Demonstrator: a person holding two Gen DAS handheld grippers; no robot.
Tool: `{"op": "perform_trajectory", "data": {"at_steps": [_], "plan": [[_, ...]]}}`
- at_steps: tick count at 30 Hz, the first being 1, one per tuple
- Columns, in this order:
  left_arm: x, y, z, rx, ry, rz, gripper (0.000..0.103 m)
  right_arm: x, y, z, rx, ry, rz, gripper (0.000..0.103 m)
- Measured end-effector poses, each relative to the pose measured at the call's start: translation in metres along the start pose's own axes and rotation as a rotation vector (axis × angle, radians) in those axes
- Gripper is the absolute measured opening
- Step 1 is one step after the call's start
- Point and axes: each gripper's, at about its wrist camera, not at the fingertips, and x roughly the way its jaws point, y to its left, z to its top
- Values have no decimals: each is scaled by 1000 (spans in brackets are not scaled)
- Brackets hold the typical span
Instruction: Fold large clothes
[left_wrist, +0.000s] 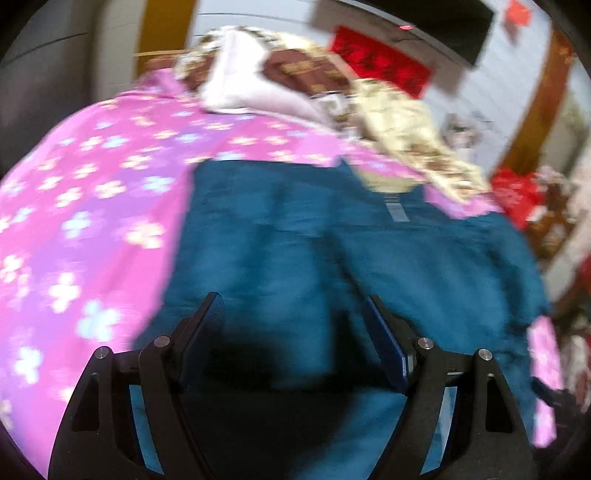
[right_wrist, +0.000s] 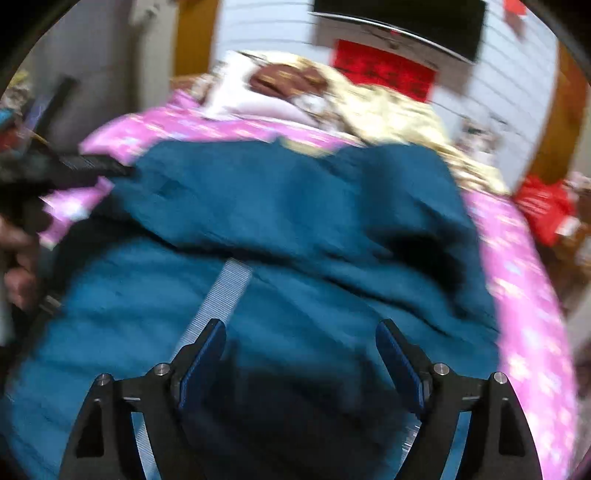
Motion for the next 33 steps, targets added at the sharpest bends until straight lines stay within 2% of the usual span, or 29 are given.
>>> {"op": "perform_trajectory", "data": {"at_steps": [1, 3, 4, 5, 9, 10, 11, 12, 14, 18, 22, 27, 31, 33], "plan": [[1, -9, -3, 13, 4, -47, 78, 2, -13, -8, 53, 3, 2, 81], [5, -23, -7, 49, 16, -100, 78, 9, -31, -24, 169, 19, 57, 81], [8, -30, -8, 71, 23, -115, 78, 20, -39, -33, 237, 65, 99, 81], [12, -38, -10, 95, 32, -122, 78, 22, -41, -35, 253, 75, 106, 82], [34, -48, -16, 114, 69, -46, 76, 20, -35, -36, 204, 71, 77, 88], [38, -47, -18, 106, 76, -48, 67, 21, -35, -36, 201, 72, 72, 88], [40, -45, -18, 100, 74, -57, 31, 20, -35, -36, 198, 74, 69, 89], [40, -43, -18, 87, 77, -71, 14, 19, -35, -38, 197, 76, 68, 90], [32, -37, -16, 47, 61, -95, 8, 18, -37, -41, 200, 81, 67, 92], [7, -25, -8, -16, 7, -118, 7, 22, -37, -37, 202, 89, 59, 95], [-15, 1, 3, -65, -59, -69, 7, 26, -36, -33, 206, 93, 56, 97], [-13, 27, 6, -133, -37, -39, 6, 31, -35, -29, 213, 98, 63, 98], [-11, 24, 5, -101, -52, 25, 6, 35, -37, -30, 231, 116, 78, 103], [4, 22, 0, -71, 0, 65, 8, 37, -39, -30, 236, 121, 88, 103]]}}
